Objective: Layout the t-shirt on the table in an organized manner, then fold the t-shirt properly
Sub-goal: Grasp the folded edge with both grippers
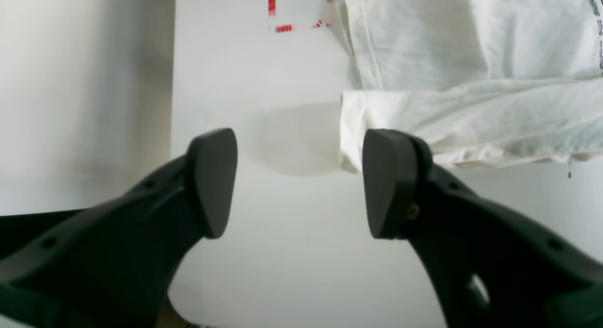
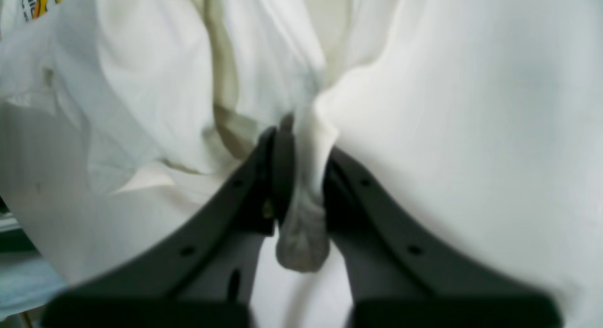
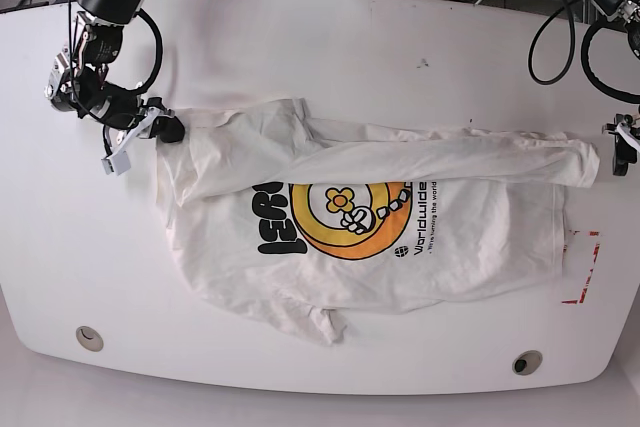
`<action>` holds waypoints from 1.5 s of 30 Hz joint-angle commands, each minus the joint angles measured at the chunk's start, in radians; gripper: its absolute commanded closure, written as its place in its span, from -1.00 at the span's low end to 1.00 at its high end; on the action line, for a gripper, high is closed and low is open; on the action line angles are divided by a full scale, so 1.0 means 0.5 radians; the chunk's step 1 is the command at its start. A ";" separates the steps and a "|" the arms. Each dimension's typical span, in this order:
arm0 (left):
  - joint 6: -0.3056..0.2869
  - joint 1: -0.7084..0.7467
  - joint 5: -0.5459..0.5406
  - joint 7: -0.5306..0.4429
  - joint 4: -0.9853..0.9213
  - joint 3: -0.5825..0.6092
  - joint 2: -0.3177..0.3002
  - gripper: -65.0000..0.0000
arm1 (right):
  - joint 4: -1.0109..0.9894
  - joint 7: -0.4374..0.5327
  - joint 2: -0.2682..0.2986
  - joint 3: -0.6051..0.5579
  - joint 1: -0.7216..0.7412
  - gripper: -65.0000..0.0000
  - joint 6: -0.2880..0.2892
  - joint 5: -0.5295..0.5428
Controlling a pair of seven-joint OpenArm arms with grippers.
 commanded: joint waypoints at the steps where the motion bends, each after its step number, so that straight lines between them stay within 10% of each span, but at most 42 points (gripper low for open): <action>1: 0.001 -0.023 -0.021 -0.044 0.032 -0.001 -0.044 -0.21 | 0.023 -0.028 0.038 0.000 -0.001 0.98 -0.004 -0.023; 35: 0.001 0.336 -0.291 -0.056 -0.176 0.088 0.183 -0.22 | 0.419 -0.052 0.145 0.138 -0.495 1.00 -0.004 -0.008; 45: 0.007 0.265 -0.288 -0.391 -0.628 0.174 0.131 -0.22 | 0.419 -0.052 0.139 0.138 -0.489 1.00 -0.004 -0.008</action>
